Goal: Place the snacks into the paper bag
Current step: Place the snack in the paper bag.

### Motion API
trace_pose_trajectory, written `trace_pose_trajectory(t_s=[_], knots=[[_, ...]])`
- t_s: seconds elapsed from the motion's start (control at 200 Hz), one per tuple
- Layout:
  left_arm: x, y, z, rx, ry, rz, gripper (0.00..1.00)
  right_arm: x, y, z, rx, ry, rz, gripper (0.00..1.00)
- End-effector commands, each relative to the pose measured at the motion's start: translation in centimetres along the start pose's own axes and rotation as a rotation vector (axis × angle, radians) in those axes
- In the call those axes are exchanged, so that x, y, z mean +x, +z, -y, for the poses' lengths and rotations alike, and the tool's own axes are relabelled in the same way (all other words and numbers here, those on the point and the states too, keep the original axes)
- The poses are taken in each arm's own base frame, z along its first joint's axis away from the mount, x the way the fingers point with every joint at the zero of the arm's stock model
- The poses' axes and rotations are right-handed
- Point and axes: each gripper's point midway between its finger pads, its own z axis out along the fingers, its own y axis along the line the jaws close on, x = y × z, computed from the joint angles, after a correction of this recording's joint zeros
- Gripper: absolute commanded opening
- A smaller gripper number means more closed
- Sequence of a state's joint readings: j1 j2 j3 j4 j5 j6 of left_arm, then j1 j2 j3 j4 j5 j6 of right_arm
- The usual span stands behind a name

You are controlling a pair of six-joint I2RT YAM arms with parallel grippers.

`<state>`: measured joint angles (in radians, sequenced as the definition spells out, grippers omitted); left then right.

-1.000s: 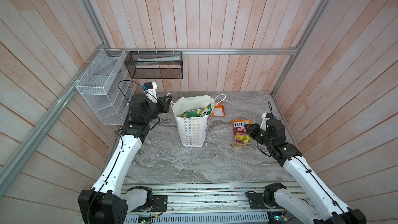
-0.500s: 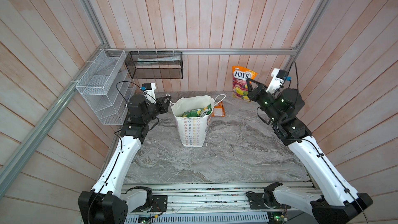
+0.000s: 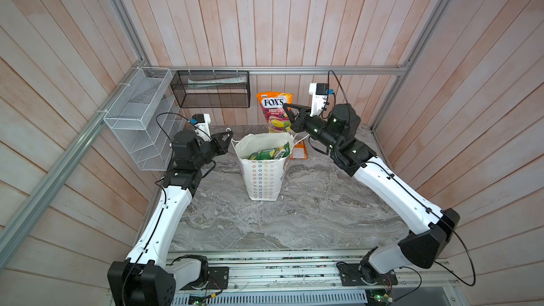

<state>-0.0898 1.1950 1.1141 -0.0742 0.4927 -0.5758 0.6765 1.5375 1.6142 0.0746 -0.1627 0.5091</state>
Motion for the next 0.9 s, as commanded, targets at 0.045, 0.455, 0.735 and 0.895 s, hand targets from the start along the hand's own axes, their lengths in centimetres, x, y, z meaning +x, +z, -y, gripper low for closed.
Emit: trace_pose_trajectory(t_s=[0.045,0.455,0.735,0.895], knots=[[-1.8,-0.5,1.0,0.040,0.025,0.064,0.00,1.3,0.6,-1.5,-0.104,0.044,-0.024,0.00],[-1.8,-0.4,0.4,0.057,-0.018,0.057,0.00,8.5,1.6,-0.4,-0.150,0.111,-0.205,0.00],[-1.8,-0.3,0.4,0.067,-0.024,0.054,0.00,11.4,2.6,1.4,-0.066,0.070,-0.364,0.00],[-1.7,-0.2,0.1,0.062,-0.029,0.052,0.00,12.6,3.1,2.7,0.014,0.045,-0.448,0.00]])
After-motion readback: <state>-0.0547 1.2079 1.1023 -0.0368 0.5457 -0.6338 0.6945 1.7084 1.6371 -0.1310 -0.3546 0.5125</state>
